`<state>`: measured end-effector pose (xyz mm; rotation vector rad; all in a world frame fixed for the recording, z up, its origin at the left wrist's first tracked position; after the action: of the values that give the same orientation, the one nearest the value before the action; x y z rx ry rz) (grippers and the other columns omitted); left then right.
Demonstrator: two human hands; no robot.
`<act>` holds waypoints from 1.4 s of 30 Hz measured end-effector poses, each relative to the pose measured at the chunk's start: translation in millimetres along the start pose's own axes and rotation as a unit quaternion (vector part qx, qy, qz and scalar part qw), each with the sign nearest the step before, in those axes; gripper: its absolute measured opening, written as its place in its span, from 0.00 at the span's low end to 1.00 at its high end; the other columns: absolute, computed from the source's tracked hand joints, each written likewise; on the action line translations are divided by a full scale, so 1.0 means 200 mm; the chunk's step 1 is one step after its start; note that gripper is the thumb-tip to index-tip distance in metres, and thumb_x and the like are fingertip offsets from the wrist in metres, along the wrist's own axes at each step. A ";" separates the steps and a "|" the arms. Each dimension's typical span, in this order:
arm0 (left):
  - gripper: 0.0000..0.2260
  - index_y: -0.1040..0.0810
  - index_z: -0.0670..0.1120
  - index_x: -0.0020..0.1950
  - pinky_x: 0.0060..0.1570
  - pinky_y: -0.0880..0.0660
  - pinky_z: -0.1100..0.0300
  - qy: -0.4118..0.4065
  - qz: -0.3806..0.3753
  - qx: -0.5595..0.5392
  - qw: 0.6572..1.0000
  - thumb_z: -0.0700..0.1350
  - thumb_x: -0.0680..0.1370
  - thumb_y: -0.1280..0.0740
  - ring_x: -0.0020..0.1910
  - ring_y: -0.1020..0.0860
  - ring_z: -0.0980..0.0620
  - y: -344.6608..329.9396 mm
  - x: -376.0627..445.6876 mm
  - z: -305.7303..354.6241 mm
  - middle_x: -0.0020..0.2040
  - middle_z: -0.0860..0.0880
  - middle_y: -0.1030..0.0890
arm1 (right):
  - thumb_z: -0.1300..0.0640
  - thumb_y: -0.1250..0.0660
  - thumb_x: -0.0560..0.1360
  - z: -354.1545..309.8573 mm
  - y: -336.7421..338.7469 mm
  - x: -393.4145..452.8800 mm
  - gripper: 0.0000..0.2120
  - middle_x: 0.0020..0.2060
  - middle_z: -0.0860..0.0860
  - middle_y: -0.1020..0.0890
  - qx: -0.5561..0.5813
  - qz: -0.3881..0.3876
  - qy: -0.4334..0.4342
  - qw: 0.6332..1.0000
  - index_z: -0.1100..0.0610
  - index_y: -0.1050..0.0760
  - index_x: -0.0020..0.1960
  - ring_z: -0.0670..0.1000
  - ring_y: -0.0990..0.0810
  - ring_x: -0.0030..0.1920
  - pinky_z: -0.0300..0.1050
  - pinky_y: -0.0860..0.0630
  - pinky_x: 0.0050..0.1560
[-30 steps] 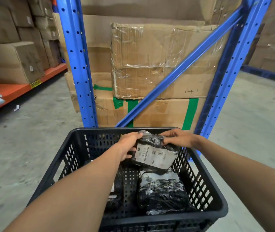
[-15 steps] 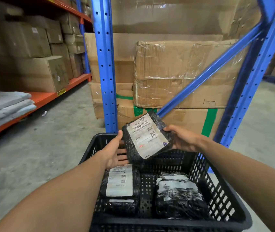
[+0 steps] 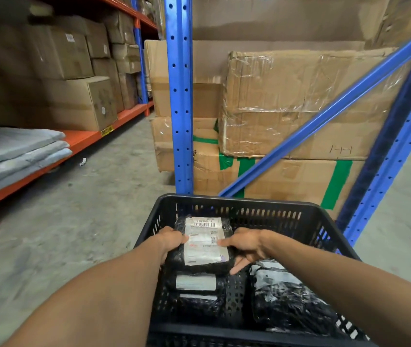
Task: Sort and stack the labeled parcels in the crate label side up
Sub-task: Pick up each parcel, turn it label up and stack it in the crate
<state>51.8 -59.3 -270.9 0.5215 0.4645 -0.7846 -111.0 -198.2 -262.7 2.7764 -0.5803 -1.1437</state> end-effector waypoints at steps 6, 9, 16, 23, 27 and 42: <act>0.21 0.26 0.36 0.66 0.43 0.22 0.55 0.009 0.010 0.034 0.999 0.34 0.73 0.36 0.42 0.19 0.43 -0.02 0.09 -0.07 0.52 0.38 0.18 | 0.55 0.32 0.80 0.11 -0.09 0.16 0.25 0.69 0.63 0.24 0.017 0.009 0.010 1.000 0.63 0.36 0.72 0.57 0.15 0.46 0.59 0.16 0.49; 0.17 0.24 0.37 0.63 0.49 0.23 0.54 0.011 0.005 0.046 0.999 0.35 0.74 0.37 0.41 0.20 0.46 -0.06 0.09 -0.11 0.45 0.42 0.19 | 0.59 0.31 0.78 0.15 -0.11 0.23 0.29 0.73 0.58 0.29 0.009 0.016 0.022 1.000 0.60 0.38 0.76 0.59 0.23 0.67 0.59 0.17 0.57; 0.27 0.33 0.42 0.74 0.70 0.33 0.55 0.014 0.018 0.080 0.997 0.37 0.74 0.38 0.66 0.27 0.44 -0.06 0.10 -0.11 0.71 0.42 0.28 | 0.52 0.30 0.76 0.14 -0.04 0.21 0.41 0.72 0.56 0.27 -0.045 0.003 0.004 0.999 0.52 0.49 0.82 0.49 0.22 0.44 0.49 0.17 0.53; 0.16 0.22 0.53 0.61 0.62 0.24 0.52 -0.174 0.168 0.185 0.952 0.44 0.73 0.33 0.60 0.23 0.46 -0.19 0.01 0.12 0.61 0.46 0.23 | 0.53 0.33 0.77 0.15 0.18 0.05 0.31 0.54 0.53 0.21 -0.184 -0.010 -0.004 0.983 0.51 0.44 0.74 0.52 0.20 0.43 0.46 0.22 0.40; 0.04 0.22 0.50 0.44 0.41 0.20 0.55 -0.166 -0.024 0.193 0.967 0.43 0.77 0.36 0.39 0.20 0.47 -0.48 -0.06 0.16 0.41 0.47 0.19 | 0.56 0.34 0.78 0.24 0.41 -0.11 0.17 0.57 0.54 0.24 -0.357 -0.007 -0.066 0.932 0.53 0.36 0.63 0.52 0.22 0.42 0.47 0.27 0.40; 0.32 0.48 0.38 0.79 0.62 0.25 0.54 0.157 -0.267 0.252 0.917 0.54 0.83 0.43 0.69 0.26 0.43 -0.96 -0.24 -0.21 0.75 0.35 0.33 | 0.39 0.26 0.69 0.60 0.34 -0.43 0.50 0.80 0.57 0.46 -0.600 0.027 -0.099 0.793 0.48 0.51 0.81 0.63 0.30 0.74 0.56 0.27 0.64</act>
<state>-131.2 -122.9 -327.4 1.0355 0.7233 -1.3720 -271.4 -220.5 -278.2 1.5328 0.1065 -1.1724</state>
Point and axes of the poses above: each hand's wrist, its own x-axis towards the middle knuckle, its own y-axis out of the back of the hand, z = x × y, the point moved 3 cm from there along x, towards the middle knuckle
